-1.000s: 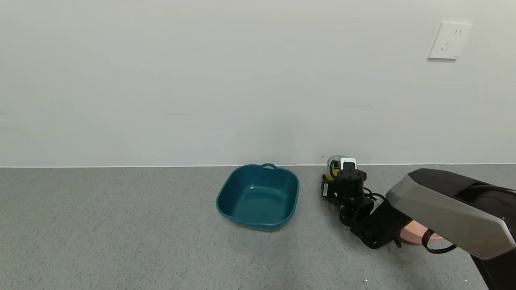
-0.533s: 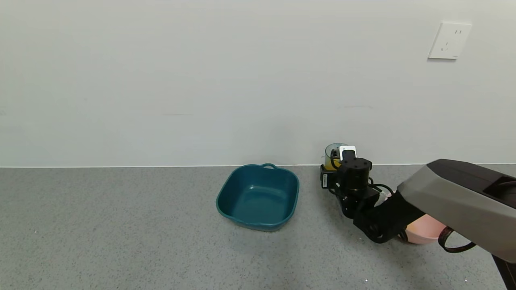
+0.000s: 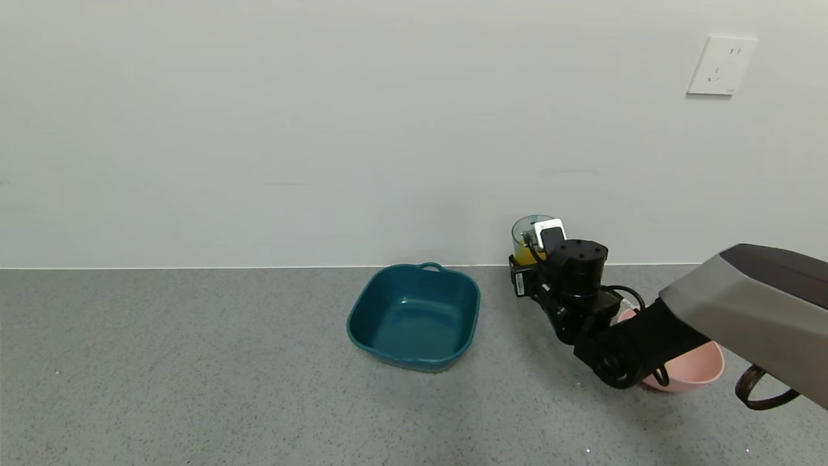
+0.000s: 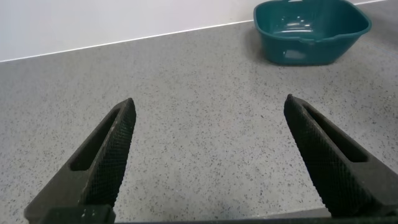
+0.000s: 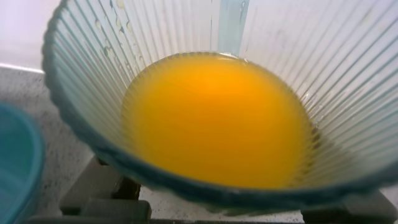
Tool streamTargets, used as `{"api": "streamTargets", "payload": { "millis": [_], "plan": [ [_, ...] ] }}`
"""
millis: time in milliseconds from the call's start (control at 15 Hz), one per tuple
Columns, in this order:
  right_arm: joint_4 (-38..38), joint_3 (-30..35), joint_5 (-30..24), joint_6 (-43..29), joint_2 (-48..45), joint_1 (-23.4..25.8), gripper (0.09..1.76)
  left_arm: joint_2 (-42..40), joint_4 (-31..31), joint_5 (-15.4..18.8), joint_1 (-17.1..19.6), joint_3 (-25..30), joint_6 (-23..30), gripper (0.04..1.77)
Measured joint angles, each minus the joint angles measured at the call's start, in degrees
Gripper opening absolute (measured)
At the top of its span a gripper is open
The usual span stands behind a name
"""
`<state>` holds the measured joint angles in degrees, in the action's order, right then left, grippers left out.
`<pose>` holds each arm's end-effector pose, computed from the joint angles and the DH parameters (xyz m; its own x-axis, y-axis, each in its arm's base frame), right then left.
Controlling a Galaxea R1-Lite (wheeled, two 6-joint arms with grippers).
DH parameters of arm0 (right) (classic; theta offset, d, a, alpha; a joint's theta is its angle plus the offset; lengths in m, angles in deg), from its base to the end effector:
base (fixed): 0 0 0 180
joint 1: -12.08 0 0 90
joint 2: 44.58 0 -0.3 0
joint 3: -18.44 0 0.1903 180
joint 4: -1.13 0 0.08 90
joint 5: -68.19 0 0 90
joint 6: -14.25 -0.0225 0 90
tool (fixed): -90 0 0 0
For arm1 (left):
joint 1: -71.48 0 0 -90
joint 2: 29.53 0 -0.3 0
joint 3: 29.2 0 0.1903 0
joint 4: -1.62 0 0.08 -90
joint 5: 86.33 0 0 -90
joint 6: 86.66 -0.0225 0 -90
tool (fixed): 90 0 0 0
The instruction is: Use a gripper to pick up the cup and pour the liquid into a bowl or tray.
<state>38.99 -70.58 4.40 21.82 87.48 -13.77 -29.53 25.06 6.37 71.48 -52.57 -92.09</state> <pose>0.4002 0.1828 0.0838 0.9967 -0.0079 -0.0810 -0.0061 0.9853 -0.1707 -0.0228 -0.0011 0.0754 0.9989 -0.0471 -0.0012 0.0470 0.9944 0.0946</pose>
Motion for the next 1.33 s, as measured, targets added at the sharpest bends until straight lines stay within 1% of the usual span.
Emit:
{"api": "streamTargets", "payload": {
  "millis": [200, 600, 800, 1133, 1333],
  "plan": [
    [-0.04, 1.00, -2.12, 3.28, -1.18, -1.06, 1.36, 0.00, 0.02, 0.00, 0.00, 0.00, 0.00, 1.72],
    [-1.39, 1.27, -2.57, 10.53, -1.82, -1.78, 1.36, 0.00, 0.02, 0.00, 0.00, 0.00, 0.00, 1.72],
    [-2.07, 0.69, -3.89, 13.43, -1.94, -1.93, 1.36, 0.00, 0.02, 0.00, 0.00, 0.00, 0.00, 1.72],
    [-6.01, -0.57, -3.89, 16.76, -2.29, -3.39, 1.35, 0.00, 0.00, 0.00, 0.00, 0.00, 0.00, 1.72],
    [-9.87, -3.36, -3.86, 18.27, -2.54, -4.22, 1.35, 0.00, 0.02, 0.00, 0.00, 0.00, 0.00, 1.72]
  ]
}}
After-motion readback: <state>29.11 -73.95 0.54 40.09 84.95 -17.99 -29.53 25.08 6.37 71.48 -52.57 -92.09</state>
